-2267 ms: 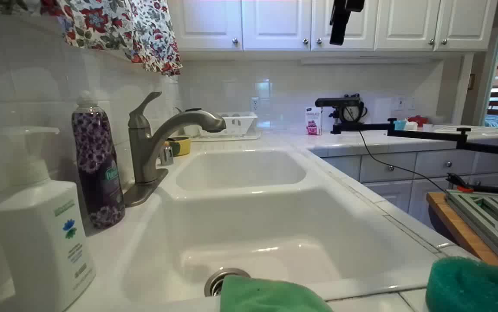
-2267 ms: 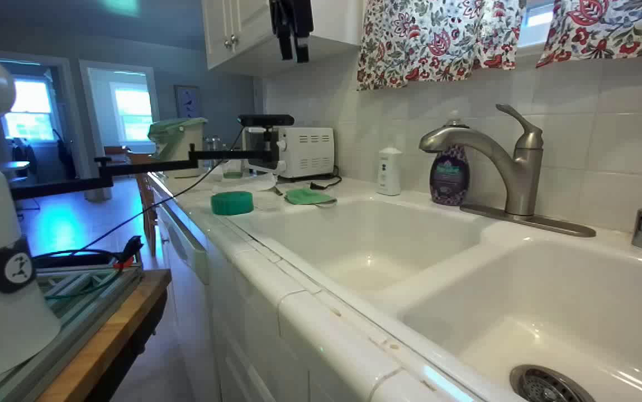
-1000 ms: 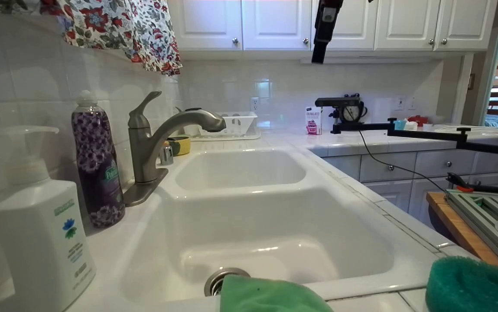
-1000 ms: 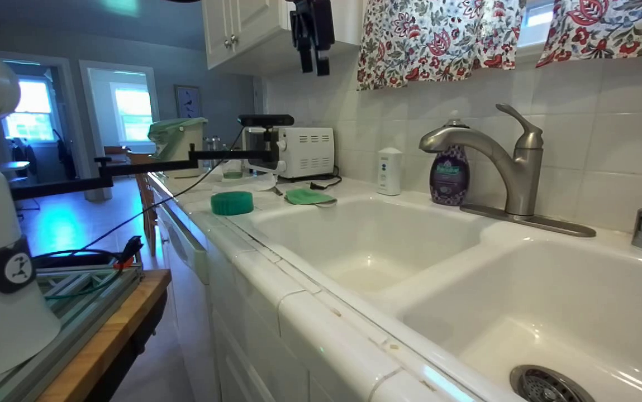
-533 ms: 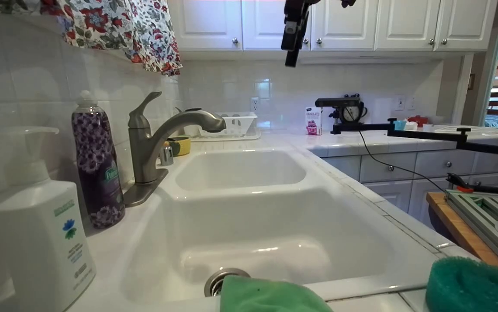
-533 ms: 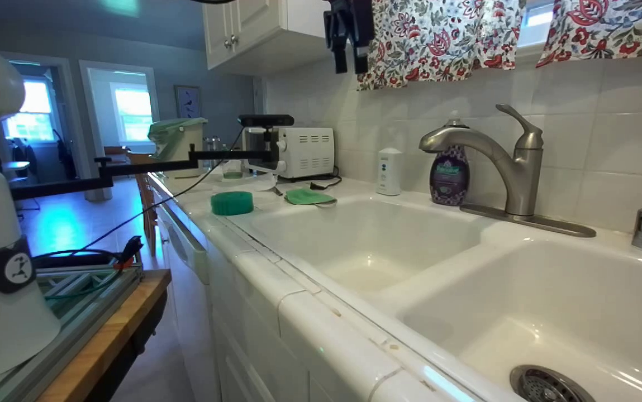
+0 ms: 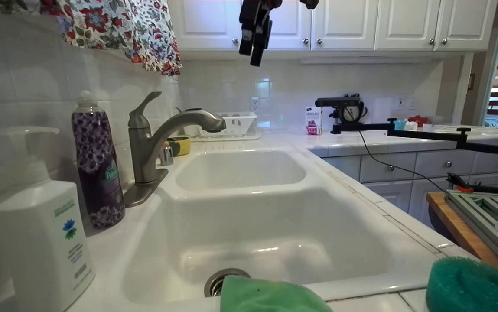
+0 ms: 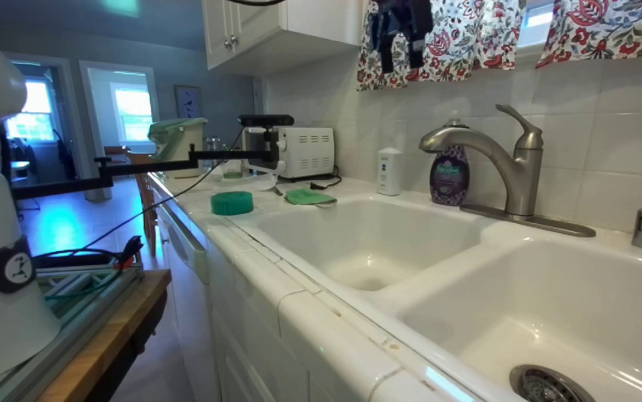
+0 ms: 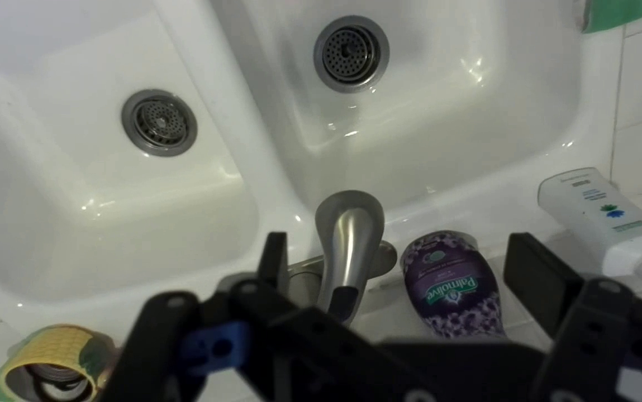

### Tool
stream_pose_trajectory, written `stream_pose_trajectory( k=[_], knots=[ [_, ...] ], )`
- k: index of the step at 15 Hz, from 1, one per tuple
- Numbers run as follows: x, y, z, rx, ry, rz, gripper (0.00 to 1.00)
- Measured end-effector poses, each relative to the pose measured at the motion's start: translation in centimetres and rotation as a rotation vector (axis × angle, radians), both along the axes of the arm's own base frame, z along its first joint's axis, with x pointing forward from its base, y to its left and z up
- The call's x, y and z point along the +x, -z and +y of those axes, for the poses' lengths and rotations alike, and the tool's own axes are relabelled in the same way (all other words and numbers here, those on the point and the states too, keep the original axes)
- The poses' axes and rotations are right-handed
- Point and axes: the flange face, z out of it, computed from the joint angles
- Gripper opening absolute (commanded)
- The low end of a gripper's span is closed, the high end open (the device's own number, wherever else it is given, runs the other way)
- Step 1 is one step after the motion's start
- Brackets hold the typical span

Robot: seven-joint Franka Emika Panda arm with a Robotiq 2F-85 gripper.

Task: Open the faucet

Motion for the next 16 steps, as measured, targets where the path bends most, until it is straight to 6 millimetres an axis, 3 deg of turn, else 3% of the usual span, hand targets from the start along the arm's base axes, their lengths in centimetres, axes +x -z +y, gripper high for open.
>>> stream_pose_trajectory(
  k=[11, 16],
  knots=[
    [8.2, 1.4, 2.7, -0.095, -0.025, -0.122, 1.0],
    [8.4, 1.4, 2.8, -0.093, -0.023, -0.126, 1.0]
  ],
)
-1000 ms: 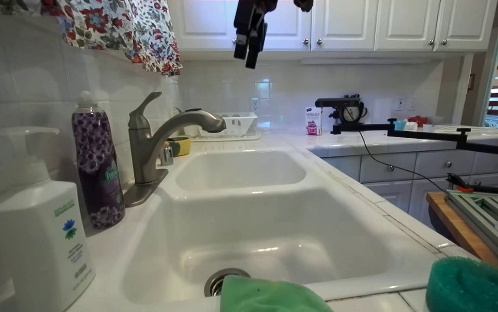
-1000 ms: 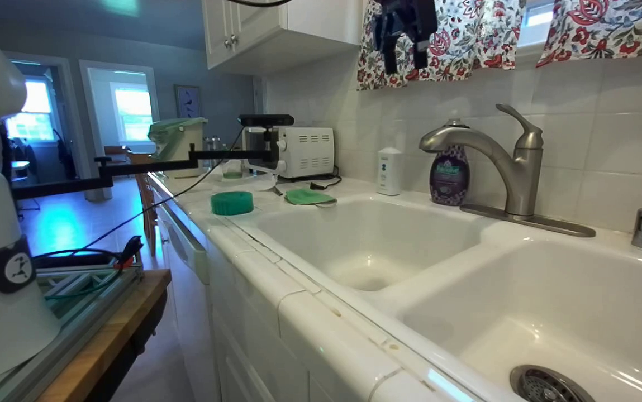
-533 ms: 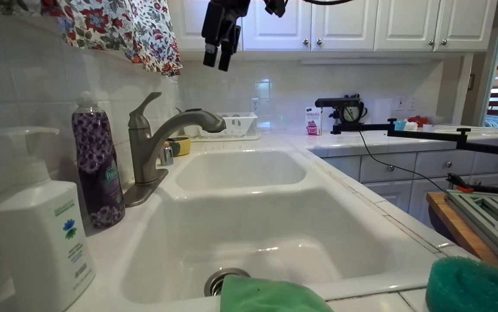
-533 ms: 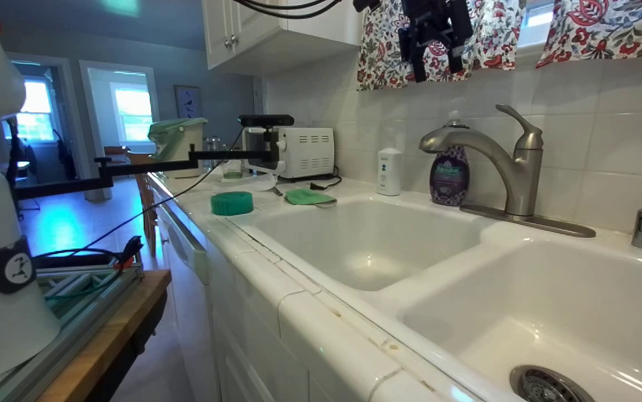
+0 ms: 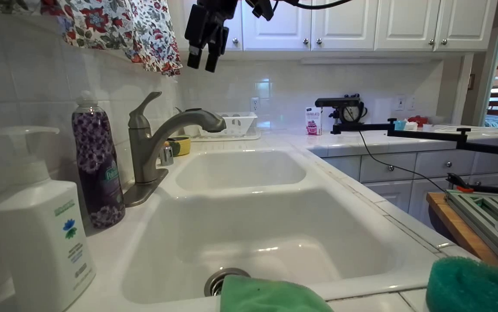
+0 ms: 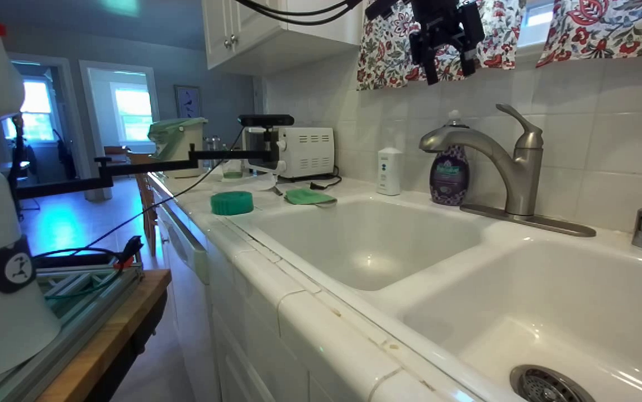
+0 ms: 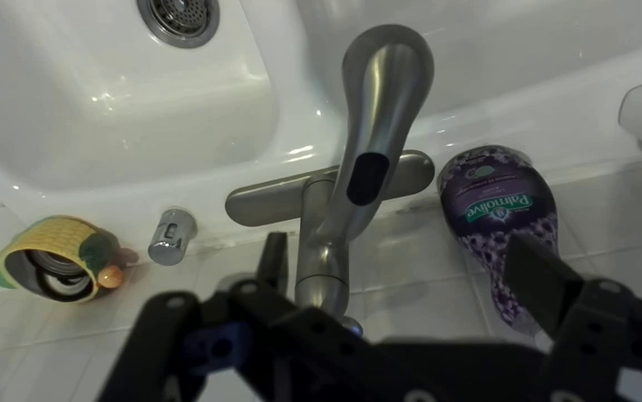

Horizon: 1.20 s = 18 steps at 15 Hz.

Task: Open the faucet

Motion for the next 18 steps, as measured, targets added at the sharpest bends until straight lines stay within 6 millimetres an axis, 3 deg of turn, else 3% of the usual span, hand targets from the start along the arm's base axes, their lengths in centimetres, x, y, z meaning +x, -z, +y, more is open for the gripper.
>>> stream_pose_trajectory(
  k=[7, 18],
  knots=[
    [0.4, 0.4, 0.0, 0.0, 0.001, 0.002, 1.0],
    [5.9, 1.9, -0.6, -0.04, 0.007, -0.043, 1.0]
  ],
)
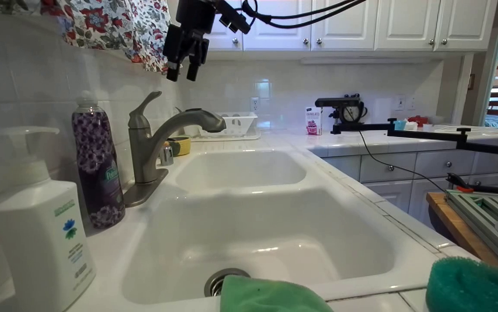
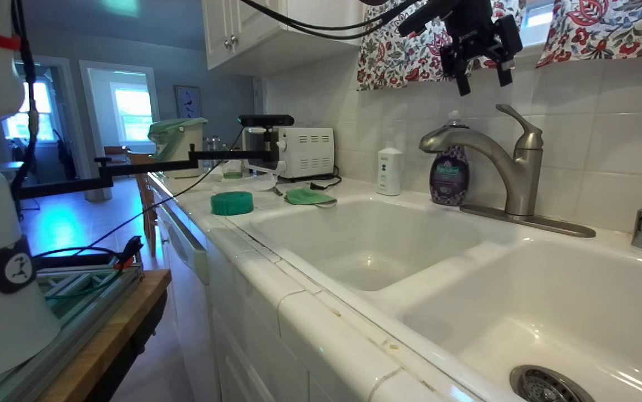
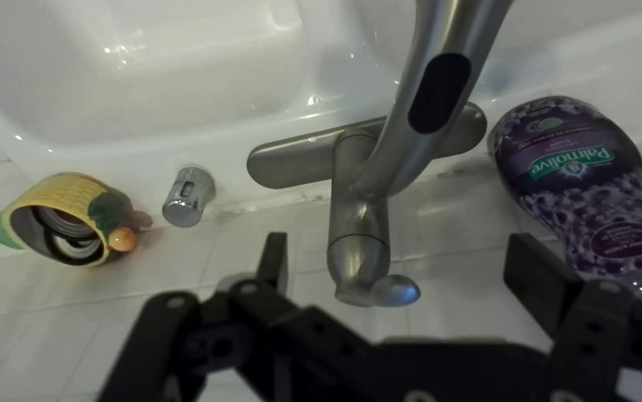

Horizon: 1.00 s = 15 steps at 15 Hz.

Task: Open the faucet

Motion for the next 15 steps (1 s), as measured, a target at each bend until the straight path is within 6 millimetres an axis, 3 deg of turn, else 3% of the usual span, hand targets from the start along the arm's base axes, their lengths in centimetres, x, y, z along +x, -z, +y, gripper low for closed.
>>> stream_pose_trajectory(
  k=[15],
  knots=[
    [4.8, 3.0, 0.0, 0.008, 0.056, -0.041, 1.0]
  ],
)
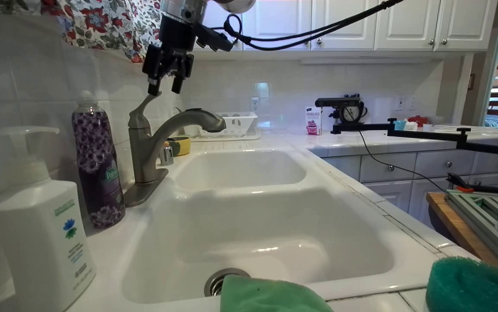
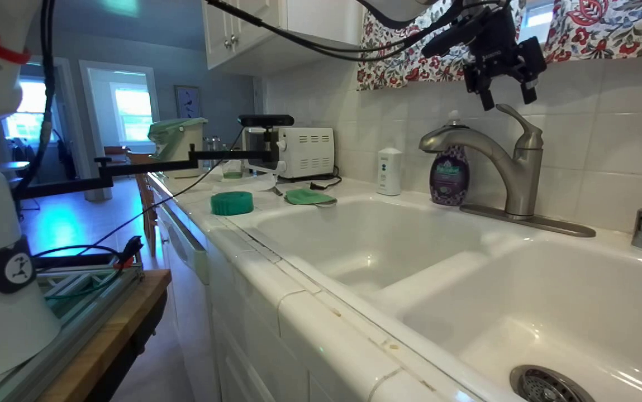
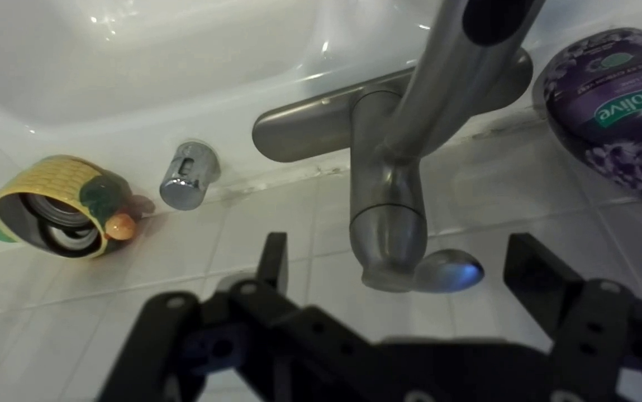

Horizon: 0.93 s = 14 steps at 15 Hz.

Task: Open the faucet

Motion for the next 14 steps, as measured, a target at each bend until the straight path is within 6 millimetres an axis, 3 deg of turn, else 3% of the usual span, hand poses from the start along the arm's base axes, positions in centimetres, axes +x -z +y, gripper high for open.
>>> stream_pose_trajectory(
  k=[14],
  knots=[
    [0.62, 0.31, -0.64, -0.022, 0.064, 0.001, 1.0]
  ],
)
